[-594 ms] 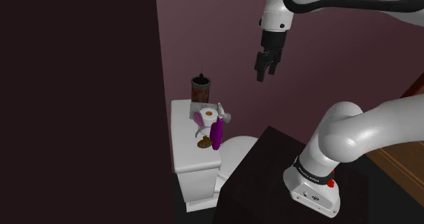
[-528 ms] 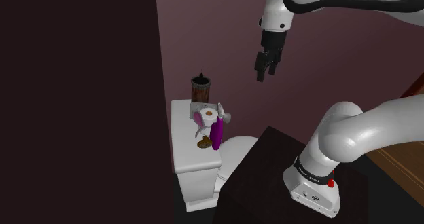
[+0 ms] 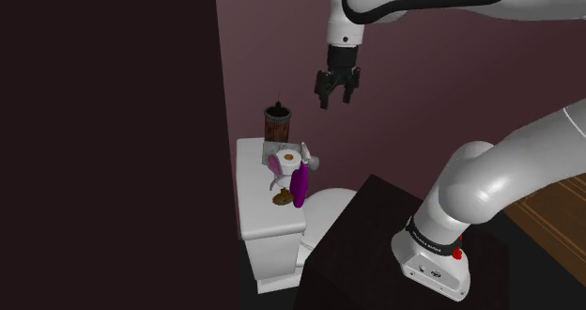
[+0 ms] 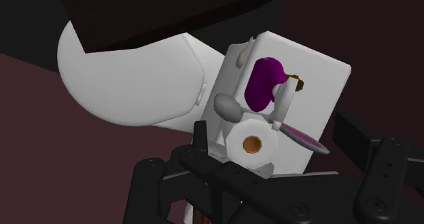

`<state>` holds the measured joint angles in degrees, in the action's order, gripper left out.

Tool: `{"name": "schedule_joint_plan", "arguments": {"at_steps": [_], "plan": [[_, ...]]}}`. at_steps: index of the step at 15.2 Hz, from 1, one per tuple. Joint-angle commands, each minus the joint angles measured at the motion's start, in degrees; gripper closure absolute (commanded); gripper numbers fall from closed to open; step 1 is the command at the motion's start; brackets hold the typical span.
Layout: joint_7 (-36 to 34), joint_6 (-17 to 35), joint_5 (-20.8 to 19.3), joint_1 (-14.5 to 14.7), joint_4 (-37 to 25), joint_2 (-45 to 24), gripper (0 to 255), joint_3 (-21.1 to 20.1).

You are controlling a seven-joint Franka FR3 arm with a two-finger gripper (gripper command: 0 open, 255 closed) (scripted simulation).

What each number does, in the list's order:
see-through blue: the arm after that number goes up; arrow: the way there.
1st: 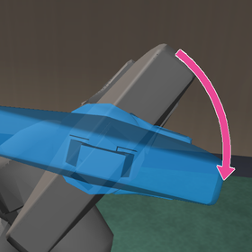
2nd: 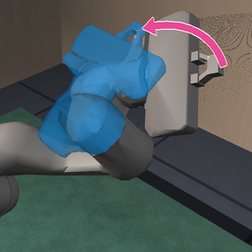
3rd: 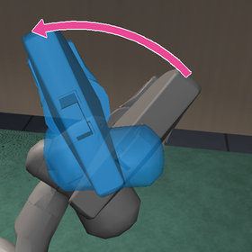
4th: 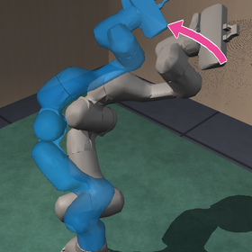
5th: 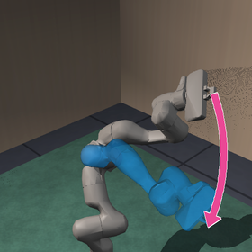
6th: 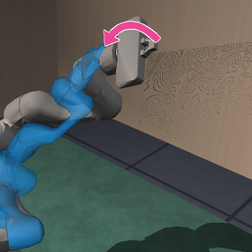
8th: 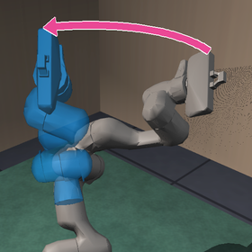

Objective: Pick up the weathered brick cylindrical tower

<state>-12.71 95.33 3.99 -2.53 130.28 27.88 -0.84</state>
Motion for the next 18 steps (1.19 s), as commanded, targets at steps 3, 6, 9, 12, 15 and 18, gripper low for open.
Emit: {"name": "schedule_joint_plan", "arguments": {"at_steps": [3, 6, 9, 12, 15, 18], "plan": [[-5.9, 3.7, 1.0, -1.2, -5.3, -8.8, 0, -0.7], [-9.9, 5.7, 1.5, -2.0, -10.0, -15.5, 0, -0.8], [-13.7, 7.1, 1.8, -2.7, -15.2, -22.0, 0, -0.5], [-17.4, 8.0, 2.2, -3.3, -20.9, -28.4, 0, 0.0], [-20.8, 8.4, 2.6, -4.0, -27.2, -34.8, 0, 0.7], [-24.1, 8.2, 3.2, -4.7, -33.9, -41.2, 0, 1.6]]}}
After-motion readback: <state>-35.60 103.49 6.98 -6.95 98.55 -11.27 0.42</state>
